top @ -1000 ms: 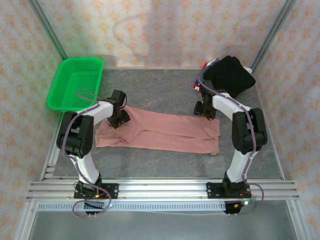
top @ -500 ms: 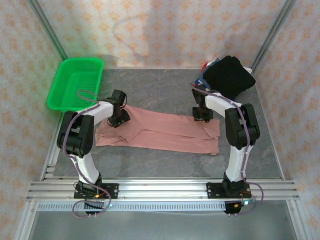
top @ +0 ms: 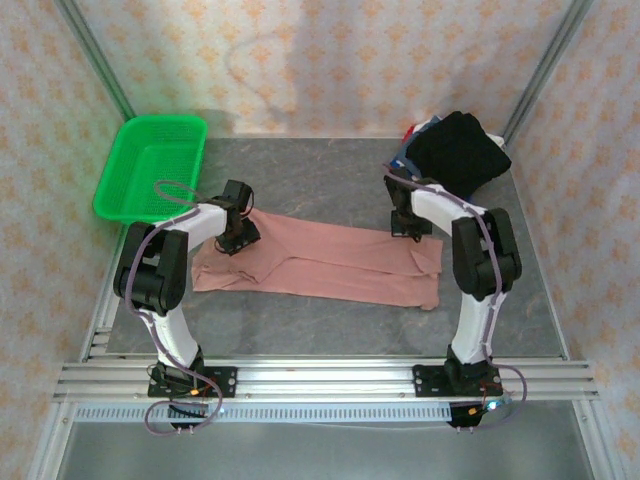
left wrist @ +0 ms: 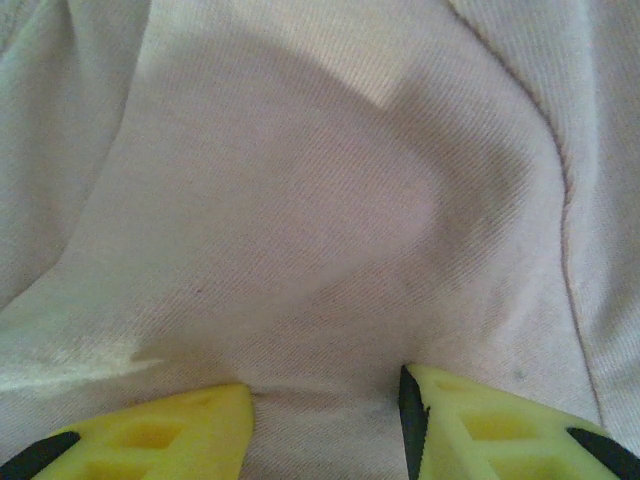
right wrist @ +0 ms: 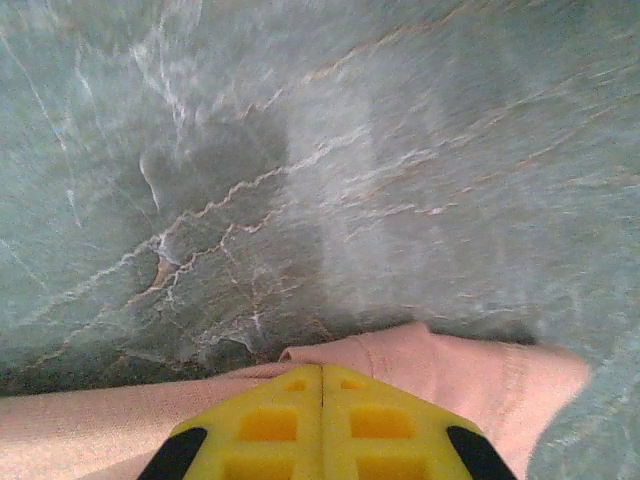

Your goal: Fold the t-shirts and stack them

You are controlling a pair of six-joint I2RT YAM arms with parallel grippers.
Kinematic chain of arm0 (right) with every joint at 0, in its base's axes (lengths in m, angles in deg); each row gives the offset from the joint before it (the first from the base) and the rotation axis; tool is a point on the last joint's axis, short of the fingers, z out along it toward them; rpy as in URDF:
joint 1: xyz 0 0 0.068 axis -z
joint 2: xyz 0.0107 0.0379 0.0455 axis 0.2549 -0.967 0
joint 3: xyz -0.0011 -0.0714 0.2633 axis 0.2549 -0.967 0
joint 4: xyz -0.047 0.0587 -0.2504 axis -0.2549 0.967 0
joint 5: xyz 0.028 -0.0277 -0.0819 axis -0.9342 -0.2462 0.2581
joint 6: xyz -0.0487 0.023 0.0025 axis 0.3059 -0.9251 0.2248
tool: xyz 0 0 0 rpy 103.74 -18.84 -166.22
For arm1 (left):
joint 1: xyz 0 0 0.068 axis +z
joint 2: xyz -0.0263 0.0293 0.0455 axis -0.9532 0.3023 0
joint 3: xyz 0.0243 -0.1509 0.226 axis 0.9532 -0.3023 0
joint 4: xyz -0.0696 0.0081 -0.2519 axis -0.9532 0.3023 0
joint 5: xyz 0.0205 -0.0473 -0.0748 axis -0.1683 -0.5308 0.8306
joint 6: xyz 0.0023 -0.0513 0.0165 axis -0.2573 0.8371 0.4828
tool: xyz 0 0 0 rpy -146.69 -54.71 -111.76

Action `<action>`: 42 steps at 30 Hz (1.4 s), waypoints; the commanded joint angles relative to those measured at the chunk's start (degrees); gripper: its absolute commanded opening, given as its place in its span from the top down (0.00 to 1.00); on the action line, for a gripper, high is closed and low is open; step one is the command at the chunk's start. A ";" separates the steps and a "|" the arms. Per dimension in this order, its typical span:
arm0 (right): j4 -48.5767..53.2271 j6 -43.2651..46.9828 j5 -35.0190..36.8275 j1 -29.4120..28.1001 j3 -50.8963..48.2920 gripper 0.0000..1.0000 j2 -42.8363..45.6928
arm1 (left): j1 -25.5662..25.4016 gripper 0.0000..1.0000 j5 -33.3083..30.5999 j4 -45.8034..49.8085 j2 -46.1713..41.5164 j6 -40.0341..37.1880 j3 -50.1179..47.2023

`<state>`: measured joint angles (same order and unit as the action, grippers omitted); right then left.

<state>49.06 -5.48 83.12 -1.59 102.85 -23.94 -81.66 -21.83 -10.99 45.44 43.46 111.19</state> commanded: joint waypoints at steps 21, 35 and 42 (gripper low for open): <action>2.00 -9.74 0.66 16.45 -8.95 1.00 10.08 | 0.34 0.61 -1.55 1.69 4.74 3.75 -3.01; -5.59 -2.41 -23.31 17.59 -9.06 0.48 13.74 | -5.63 0.45 2.97 4.14 -1.59 -3.48 14.59; -3.15 1.51 -22.13 17.52 -3.56 0.48 4.54 | -4.29 0.44 3.94 3.31 9.06 -3.90 23.11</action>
<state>43.90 -7.09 60.76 15.98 96.86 -16.68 -87.34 -18.27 -8.74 48.94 40.38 133.92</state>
